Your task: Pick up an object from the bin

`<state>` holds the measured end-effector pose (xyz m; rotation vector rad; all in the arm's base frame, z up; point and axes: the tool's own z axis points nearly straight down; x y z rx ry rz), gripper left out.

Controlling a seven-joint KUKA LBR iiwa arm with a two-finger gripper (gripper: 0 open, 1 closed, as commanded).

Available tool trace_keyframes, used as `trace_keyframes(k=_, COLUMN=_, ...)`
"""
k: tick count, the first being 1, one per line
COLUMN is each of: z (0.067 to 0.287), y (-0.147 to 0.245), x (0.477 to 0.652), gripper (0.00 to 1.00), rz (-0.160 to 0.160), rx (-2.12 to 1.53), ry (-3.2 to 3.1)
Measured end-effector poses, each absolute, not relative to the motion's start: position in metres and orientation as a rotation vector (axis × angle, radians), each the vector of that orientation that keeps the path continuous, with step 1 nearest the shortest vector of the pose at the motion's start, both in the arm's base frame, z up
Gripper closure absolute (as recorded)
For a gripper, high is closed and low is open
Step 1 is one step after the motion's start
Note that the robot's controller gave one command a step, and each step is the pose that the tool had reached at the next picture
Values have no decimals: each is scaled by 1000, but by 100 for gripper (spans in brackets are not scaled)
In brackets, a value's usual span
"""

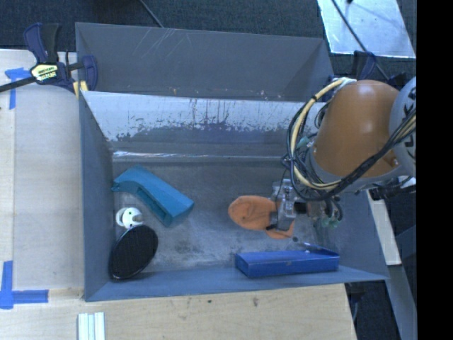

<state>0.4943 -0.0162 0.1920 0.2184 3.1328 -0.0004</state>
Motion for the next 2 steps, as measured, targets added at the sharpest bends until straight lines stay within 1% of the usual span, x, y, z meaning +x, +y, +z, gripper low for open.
trace_keyframes(k=1, z=192, y=-16, x=494, gripper=100, rz=-1, rx=218, ry=3133)
trace_keyframes(k=2, z=344, y=1, x=484, gripper=100, rz=1, rx=269, ry=3126)
